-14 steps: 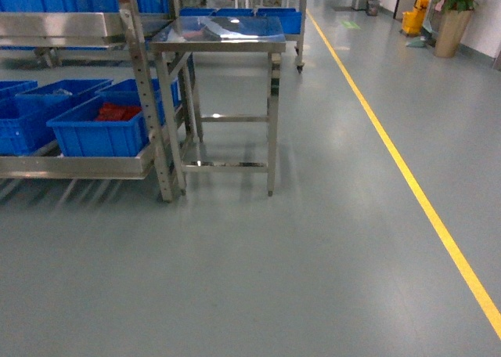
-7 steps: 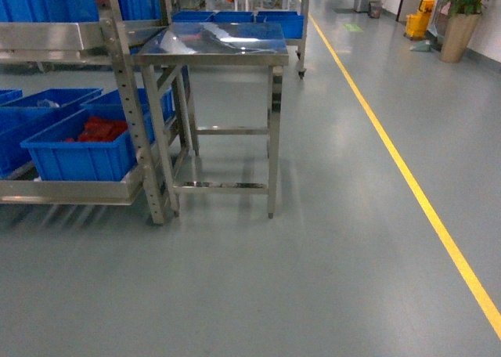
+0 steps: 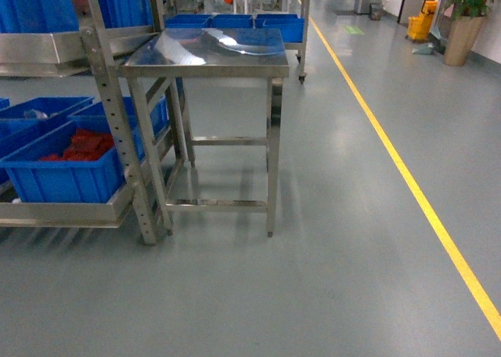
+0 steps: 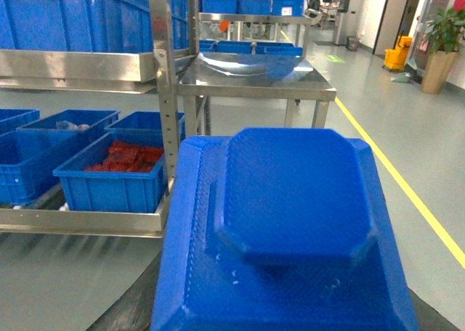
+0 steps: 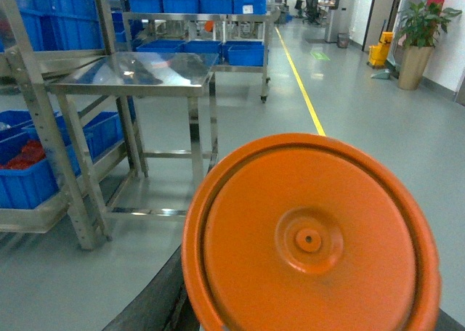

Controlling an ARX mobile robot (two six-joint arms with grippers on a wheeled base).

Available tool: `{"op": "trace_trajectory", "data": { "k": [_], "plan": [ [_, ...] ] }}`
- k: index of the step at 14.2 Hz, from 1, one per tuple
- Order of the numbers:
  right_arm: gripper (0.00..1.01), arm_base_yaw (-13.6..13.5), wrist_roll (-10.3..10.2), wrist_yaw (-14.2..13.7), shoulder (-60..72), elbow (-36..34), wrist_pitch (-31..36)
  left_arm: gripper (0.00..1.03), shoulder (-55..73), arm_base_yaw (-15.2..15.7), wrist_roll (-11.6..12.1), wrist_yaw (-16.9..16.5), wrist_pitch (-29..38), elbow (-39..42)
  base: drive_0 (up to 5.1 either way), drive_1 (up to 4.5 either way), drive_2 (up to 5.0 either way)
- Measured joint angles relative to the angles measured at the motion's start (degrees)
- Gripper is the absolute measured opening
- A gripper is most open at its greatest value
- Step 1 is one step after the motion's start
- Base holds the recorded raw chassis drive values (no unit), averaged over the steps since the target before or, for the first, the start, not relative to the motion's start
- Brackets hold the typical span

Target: Sort blue parts and orange caps into right shelf containers

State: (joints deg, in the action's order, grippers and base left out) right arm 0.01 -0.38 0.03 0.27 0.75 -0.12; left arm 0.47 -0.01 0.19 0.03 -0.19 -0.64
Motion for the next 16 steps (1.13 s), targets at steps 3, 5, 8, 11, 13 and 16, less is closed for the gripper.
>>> {"op": "trace_trajectory", "data": {
  "k": [3, 5, 8, 11, 13, 16],
  "plan": [
    [0.43, 0.00, 0.00, 0.00, 0.00, 0.00, -0.31, 0.42, 0.00, 0.00, 0.00, 0.02, -0.22, 0.00, 0.0, 4.24, -4.3],
    [0.43, 0.00, 0.00, 0.00, 0.00, 0.00, -0.28, 0.42, 0.00, 0.00, 0.00, -0.02, -0.26, 0.00, -0.1, 4.16, -4.4],
    [0.43, 0.00, 0.02, 0.00, 0.00, 0.00, -0.31, 0.42, 0.00, 0.00, 0.00, -0.02, -0.22, 0.00, -0.1, 4.13, -4.4],
    [0.43, 0.00, 0.02, -0.02, 0.00, 0.00, -0.09, 0.42, 0.00, 0.00, 0.00, 0.02, 0.20, 0.00, 0.0, 4.23, -4.3],
    [0.43, 0.00, 0.02, 0.00, 0.00, 0.00, 0.04, 0.42, 0.00, 0.00, 0.00, 0.02, -0.20, 0.00, 0.0, 4.23, -4.3],
    [0.43, 0.00, 0.00, 0.00, 0.00, 0.00, -0.31, 0.42, 0.00, 0.00, 0.00, 0.07, -0.33, 0.00, 0.0, 4.16, -4.2]
  ]
}}
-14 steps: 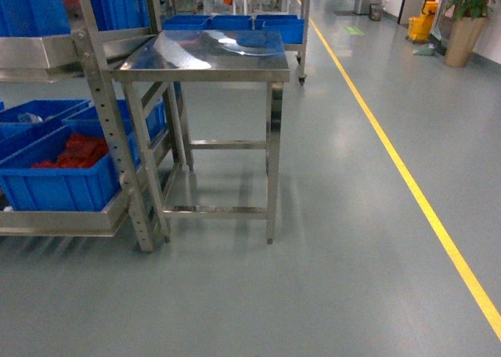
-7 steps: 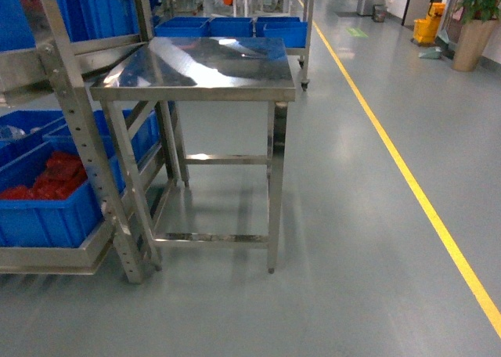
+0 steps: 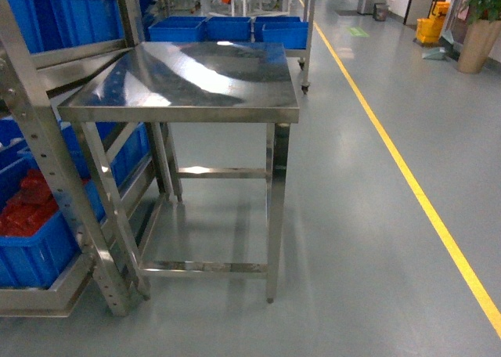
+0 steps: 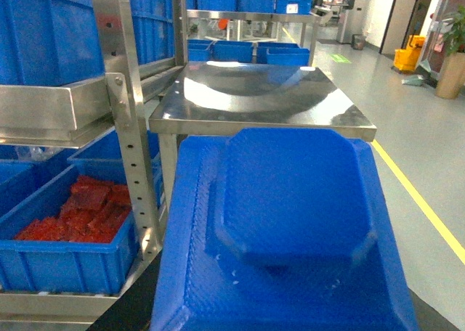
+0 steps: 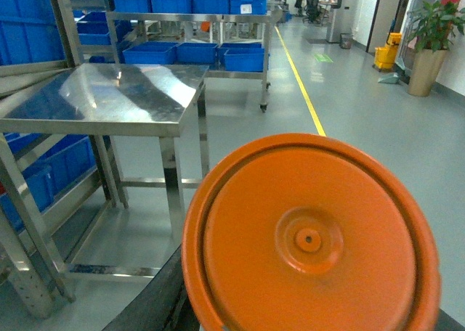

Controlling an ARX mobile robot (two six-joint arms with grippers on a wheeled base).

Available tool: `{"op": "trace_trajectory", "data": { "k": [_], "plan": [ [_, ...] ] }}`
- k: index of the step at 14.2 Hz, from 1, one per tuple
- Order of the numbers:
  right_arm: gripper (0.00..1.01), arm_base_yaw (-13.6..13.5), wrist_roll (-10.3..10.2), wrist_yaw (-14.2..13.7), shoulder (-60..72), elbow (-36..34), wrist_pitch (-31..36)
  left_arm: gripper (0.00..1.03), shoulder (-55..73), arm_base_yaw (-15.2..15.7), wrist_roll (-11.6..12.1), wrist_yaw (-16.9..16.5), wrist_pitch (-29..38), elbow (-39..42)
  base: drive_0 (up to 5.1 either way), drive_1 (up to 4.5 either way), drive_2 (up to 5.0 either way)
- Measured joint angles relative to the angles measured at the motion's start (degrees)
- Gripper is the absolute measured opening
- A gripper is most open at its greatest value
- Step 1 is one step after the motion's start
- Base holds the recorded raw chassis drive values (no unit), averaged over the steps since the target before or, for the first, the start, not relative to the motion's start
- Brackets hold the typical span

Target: Sort blue parts and orange caps into right shelf containers

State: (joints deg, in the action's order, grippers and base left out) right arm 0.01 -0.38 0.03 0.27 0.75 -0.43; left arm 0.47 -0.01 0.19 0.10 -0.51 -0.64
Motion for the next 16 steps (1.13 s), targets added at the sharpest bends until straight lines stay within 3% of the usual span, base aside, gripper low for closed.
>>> {"op": "trace_trajectory", "data": {
  "k": [16],
  "plan": [
    [0.43, 0.00, 0.02, -0.04, 0.00, 0.00, 0.11, 0.42, 0.00, 0.00, 0.00, -0.04, 0.11, 0.00, -4.5, 1.45, 3.2]
  ]
}}
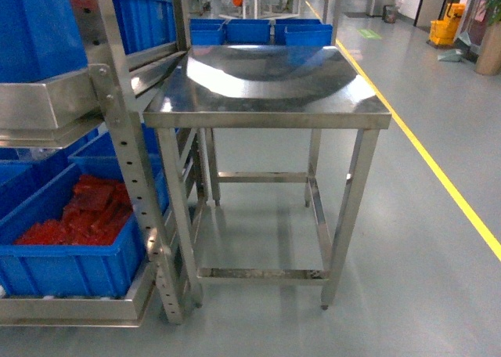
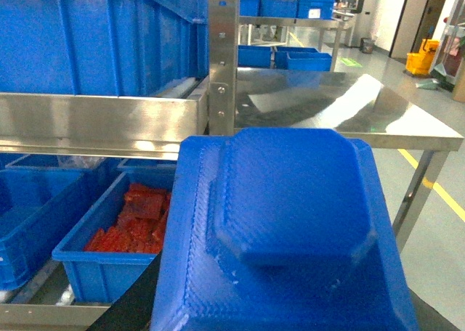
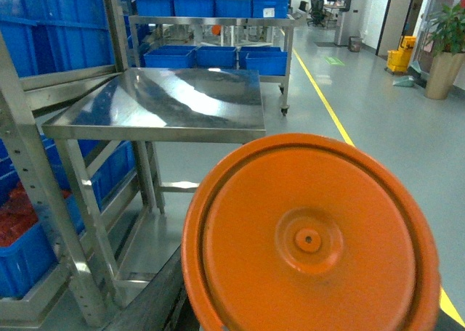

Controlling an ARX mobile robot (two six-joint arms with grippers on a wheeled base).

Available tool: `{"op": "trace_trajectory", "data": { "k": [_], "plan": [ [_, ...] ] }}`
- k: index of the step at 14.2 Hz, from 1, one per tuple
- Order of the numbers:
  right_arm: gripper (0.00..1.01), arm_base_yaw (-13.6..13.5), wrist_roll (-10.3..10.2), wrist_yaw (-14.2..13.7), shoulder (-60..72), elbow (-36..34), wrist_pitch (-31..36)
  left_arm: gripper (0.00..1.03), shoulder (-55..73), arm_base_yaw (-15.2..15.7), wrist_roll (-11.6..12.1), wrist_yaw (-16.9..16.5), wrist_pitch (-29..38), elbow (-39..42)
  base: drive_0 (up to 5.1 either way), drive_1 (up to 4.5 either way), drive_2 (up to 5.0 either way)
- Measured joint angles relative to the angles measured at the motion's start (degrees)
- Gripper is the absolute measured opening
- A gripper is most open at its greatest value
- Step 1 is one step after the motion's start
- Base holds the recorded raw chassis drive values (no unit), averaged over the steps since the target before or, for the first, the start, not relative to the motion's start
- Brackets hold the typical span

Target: Sort blue parts and orange caps into right shelf containers

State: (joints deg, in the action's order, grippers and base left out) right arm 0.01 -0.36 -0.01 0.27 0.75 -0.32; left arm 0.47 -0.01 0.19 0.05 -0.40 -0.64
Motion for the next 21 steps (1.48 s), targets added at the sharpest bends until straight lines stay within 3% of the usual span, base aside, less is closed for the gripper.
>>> {"op": "trace_trajectory", "data": {
  "k": [21],
  "plan": [
    [0.43, 0.00, -0.02, 0.02, 0.00, 0.00, -0.04, 0.42, 0.00, 0.00, 0.00, -0.02, 0.07, 0.00, -5.1, 2.39, 2.4]
  ]
}}
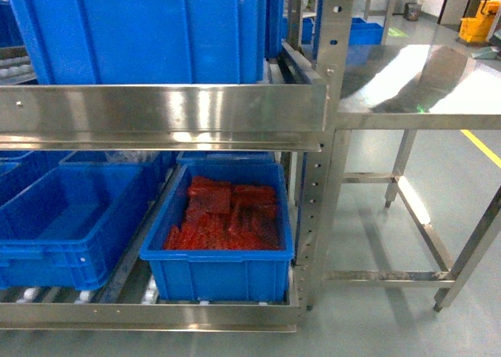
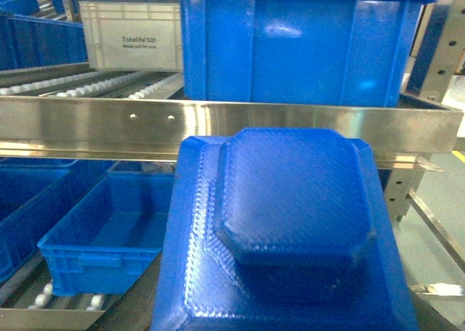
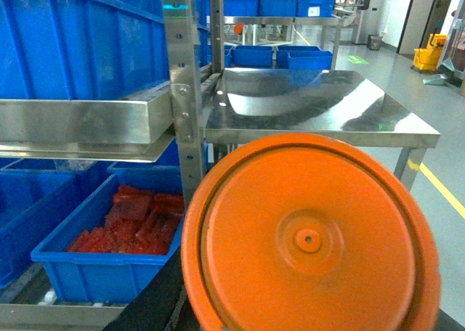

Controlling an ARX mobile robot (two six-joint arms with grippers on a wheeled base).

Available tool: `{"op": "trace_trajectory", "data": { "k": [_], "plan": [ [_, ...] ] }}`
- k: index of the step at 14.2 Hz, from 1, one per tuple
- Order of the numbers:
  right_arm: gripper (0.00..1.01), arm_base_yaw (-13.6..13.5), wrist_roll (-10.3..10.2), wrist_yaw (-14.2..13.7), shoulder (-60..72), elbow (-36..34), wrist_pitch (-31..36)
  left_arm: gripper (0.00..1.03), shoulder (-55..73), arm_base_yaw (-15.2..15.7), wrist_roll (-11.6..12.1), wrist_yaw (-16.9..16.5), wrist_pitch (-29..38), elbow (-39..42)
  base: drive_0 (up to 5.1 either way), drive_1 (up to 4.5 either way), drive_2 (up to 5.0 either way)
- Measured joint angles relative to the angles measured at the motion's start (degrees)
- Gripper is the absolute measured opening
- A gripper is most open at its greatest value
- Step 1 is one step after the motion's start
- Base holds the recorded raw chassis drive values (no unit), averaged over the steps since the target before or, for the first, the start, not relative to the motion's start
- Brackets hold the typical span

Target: Sort blue parts and orange caps into right shelf containers

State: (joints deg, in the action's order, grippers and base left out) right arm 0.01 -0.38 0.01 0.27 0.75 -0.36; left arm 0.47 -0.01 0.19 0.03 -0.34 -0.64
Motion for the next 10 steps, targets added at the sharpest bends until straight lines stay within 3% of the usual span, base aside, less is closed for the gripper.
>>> {"op": "trace_trajectory", "data": {
  "k": [10],
  "plan": [
    [0.43, 0.00, 0.02, 0.00, 0.00, 0.00, 0.00, 0.42, 0.00, 0.00, 0.00, -0.04, -0.07, 0.00, -5.0, 2.42, 2.4]
  ]
}}
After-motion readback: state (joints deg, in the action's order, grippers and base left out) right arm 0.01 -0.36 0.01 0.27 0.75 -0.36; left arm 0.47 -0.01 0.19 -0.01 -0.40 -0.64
